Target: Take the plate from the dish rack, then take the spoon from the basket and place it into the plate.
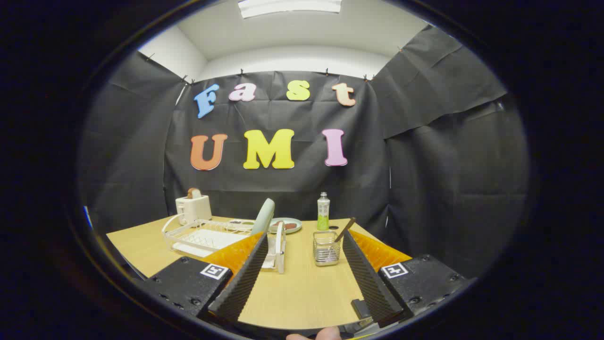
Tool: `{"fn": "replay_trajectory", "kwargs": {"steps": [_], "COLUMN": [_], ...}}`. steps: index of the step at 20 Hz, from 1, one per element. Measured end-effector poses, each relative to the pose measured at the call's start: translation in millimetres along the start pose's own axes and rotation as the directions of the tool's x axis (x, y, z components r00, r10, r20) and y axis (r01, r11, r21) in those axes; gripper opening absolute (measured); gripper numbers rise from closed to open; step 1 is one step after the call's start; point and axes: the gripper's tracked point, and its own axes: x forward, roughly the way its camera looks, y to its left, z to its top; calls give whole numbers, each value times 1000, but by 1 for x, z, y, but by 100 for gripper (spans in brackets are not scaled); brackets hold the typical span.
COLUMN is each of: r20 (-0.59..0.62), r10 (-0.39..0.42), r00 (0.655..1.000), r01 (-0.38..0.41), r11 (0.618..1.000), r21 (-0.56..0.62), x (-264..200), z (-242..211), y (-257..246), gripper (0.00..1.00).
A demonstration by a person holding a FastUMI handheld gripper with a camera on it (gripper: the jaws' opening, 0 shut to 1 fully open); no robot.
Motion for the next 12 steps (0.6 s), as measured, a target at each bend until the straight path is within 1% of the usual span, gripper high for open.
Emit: {"fn": "replay_trajectory", "kwargs": {"steps": [4, 12], "r20": [24, 41], "r10": [-19, -14], "r00": [1000, 999], "r01": [19, 15], "r11": [1000, 1000], "r21": [-23, -22], "x": [-9, -11], "z": [4, 6], "y": [-2, 2], "gripper": [100, 100]}}
